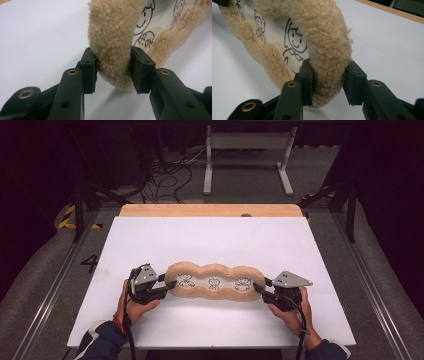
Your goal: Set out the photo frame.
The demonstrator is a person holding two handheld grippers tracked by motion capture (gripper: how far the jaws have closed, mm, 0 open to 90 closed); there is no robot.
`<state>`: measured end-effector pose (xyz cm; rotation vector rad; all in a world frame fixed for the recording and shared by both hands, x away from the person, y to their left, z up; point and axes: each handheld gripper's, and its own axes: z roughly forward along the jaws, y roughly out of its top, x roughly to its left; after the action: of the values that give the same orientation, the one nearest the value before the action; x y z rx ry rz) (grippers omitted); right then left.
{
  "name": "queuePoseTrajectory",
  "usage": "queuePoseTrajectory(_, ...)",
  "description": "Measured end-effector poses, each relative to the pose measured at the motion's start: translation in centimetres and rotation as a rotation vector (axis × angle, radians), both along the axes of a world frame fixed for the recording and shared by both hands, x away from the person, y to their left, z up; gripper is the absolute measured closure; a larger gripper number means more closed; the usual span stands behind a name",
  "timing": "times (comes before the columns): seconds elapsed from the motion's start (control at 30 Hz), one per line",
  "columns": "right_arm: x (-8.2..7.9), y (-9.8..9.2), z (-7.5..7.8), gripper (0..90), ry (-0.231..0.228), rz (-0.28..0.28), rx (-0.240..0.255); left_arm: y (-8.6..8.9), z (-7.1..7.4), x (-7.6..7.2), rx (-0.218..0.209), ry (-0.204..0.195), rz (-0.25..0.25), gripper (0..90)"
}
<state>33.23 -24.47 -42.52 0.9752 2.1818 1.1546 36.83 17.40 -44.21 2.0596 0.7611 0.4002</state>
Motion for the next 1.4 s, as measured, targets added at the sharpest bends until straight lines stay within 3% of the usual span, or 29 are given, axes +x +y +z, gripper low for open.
queuePoseTrajectory(0.1, -0.07, 0.0, -0.01, 63.8, -0.002, -0.001, -0.001, -0.06, 0.0, -0.11, 0.002, 0.002, 0.002, 60.1)
queuePoseTrajectory(0.2, -0.22, -0.11, -0.06, 61.8, 0.002, -0.003, 0.003, -0.13, -0.13, -0.17, 0.006, -0.028, 0.009, 59.8)
queuePoseTrajectory(0.53, -0.71, -0.73, -0.44, 60.5, 0.02, 0.005, 0.037, 0.05, -0.2, -0.11, 0.002, -0.026, -0.006, 59.6)
queuePoseTrajectory(1.07, -0.46, -0.47, -0.11, 49.8, 0.002, -0.008, -0.014, -0.26, -0.08, -0.28, 0.034, -0.052, -0.007, 57.6)
queuePoseTrajectory(1.27, -0.33, -0.42, -0.01, 46.2, 0.0, -0.01, -0.022, -0.2, 0.04, -0.47, 0.05, -0.068, -0.011, 52.0)
queuePoseTrajectory(1.4, -0.22, -0.46, 0.06, 41.4, 0.004, -0.016, -0.02, -0.4, 0.25, -0.71, 0.086, -0.097, -0.021, 51.5)
